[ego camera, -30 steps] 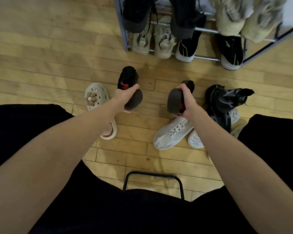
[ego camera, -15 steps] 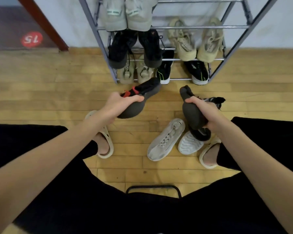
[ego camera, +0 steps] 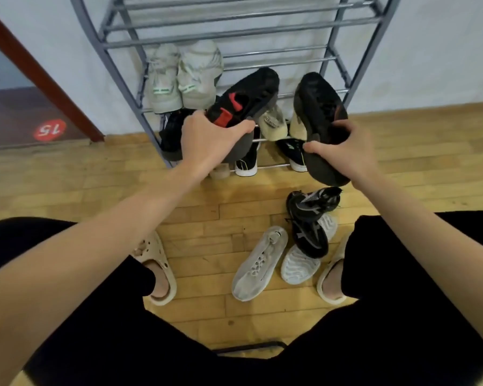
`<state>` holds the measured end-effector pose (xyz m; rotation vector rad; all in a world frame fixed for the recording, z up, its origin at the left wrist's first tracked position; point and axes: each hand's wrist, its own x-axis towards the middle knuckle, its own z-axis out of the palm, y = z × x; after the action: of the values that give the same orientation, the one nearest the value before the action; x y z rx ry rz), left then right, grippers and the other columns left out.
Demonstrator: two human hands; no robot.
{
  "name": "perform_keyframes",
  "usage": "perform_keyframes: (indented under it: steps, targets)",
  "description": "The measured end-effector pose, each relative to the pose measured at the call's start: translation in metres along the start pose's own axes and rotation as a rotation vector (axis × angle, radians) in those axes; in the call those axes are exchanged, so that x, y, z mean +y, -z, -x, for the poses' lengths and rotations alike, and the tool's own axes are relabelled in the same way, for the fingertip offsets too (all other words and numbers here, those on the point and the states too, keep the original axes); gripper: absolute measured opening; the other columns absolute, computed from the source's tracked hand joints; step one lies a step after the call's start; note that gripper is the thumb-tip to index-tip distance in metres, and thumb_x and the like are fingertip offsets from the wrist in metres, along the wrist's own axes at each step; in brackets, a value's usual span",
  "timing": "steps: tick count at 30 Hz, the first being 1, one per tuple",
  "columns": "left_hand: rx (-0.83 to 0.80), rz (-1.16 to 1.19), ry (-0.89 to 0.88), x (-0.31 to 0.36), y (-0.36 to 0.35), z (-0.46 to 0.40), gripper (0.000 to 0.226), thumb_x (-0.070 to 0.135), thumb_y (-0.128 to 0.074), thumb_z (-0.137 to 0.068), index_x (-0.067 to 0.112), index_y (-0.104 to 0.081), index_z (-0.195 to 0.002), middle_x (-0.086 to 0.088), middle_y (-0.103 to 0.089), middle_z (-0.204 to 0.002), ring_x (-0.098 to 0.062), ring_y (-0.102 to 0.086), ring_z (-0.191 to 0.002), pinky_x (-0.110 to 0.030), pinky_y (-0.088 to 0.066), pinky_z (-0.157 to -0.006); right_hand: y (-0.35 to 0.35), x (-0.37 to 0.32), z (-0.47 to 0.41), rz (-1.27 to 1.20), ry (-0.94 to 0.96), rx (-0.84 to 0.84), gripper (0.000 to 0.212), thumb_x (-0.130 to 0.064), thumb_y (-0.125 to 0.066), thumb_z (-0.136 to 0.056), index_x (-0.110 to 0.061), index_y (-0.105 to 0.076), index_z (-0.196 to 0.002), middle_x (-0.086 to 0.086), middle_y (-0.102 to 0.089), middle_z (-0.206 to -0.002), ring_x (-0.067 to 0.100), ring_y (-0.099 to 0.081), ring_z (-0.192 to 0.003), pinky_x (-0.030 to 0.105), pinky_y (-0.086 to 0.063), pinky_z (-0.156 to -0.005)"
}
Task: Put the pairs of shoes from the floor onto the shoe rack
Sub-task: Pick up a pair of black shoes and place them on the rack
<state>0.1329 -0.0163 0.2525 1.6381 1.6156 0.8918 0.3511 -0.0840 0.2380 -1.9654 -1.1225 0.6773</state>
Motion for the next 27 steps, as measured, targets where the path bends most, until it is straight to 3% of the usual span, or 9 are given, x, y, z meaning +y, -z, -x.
perform_keyframes:
  steps: [5, 8, 11, 14, 18, 22, 27]
  targets:
    - [0.045, -0.041, 0.007, 0.014, -0.019, -0.035, 0.042, 0.051, -0.078, -0.067, 0.023, -0.048, -0.06, 0.008, -0.053, -0.061, -0.005, -0.052, -0.056, -0.017, -0.035, -0.047, 0.004, -0.014, -0.033, -0.05, 0.009, -0.005, 0.054, -0.038, -0.078, -0.069, -0.017, -0.062, -0.117, -0.001, -0.062, -0.102, 0.017, -0.061, -0.091, 0.025, -0.052, -0.069]
    - [0.056, -0.006, 0.009, 0.017, -0.032, -0.058, 0.043, 0.052, -0.078, -0.066, 0.021, -0.048, -0.058, 0.006, -0.054, -0.06, -0.01, -0.055, -0.058, -0.019, -0.035, -0.048, 0.004, -0.018, -0.062, 0.043, 0.083, 0.013, 0.057, -0.041, -0.076, -0.068, -0.019, -0.061, -0.118, -0.003, -0.06, -0.103, 0.016, -0.058, -0.094, 0.029, -0.051, -0.077]
    - [0.058, 0.001, 0.025, 0.018, -0.051, -0.086, 0.044, 0.056, -0.077, -0.063, 0.016, -0.061, -0.074, 0.002, -0.062, -0.075, -0.012, -0.061, -0.071, -0.018, -0.038, -0.05, -0.002, -0.016, -0.099, 0.161, 0.165, 0.066, 0.064, -0.044, -0.074, -0.071, -0.016, -0.057, -0.125, -0.003, -0.055, -0.104, 0.013, -0.051, -0.094, 0.028, -0.046, -0.08]
    - [0.092, -0.005, 0.046, 0.017, -0.074, -0.114, 0.072, 0.068, -0.07, -0.049, 0.013, -0.064, -0.095, -0.001, -0.064, -0.094, -0.017, -0.062, -0.087, -0.025, -0.051, -0.063, -0.01, -0.012, -0.139, 0.188, 0.168, 0.094, 0.068, -0.047, -0.072, -0.072, -0.015, -0.053, -0.129, -0.002, -0.056, -0.111, 0.015, -0.052, -0.099, 0.028, -0.043, -0.078]
    - [0.117, -0.017, 0.049, 0.017, -0.1, -0.148, 0.07, 0.067, -0.07, -0.049, 0.015, -0.064, -0.096, -0.002, -0.065, -0.096, -0.019, -0.063, -0.089, -0.028, -0.051, -0.067, -0.023, -0.002, -0.19, 0.258, 0.152, 0.092, 0.074, -0.052, -0.07, -0.069, -0.017, -0.051, -0.132, 0.007, -0.059, -0.124, 0.025, -0.057, -0.11, 0.032, -0.048, -0.082]
    - [0.141, -0.099, 0.001, 0.018, -0.125, -0.18, 0.084, 0.075, -0.062, -0.043, 0.015, -0.062, -0.101, -0.002, -0.064, -0.099, -0.02, -0.061, -0.094, -0.036, -0.056, -0.077, -0.031, 0.004, -0.227, 0.301, 0.157, 0.101, 0.082, -0.054, -0.069, -0.067, -0.016, -0.047, -0.135, 0.01, -0.057, -0.127, 0.028, -0.056, -0.115, 0.041, -0.052, -0.092]
    - [0.101, -0.102, -0.002, 0.011, -0.147, -0.205, 0.081, 0.059, -0.076, -0.064, 0.011, -0.049, -0.123, -0.007, -0.048, -0.124, -0.018, -0.049, -0.108, -0.024, -0.038, -0.078, -0.033, 0.011, -0.258, 0.33, 0.174, 0.073, 0.085, -0.054, -0.07, -0.068, -0.013, -0.043, -0.137, 0.012, -0.053, -0.131, 0.03, -0.057, -0.114, 0.042, -0.051, -0.093]
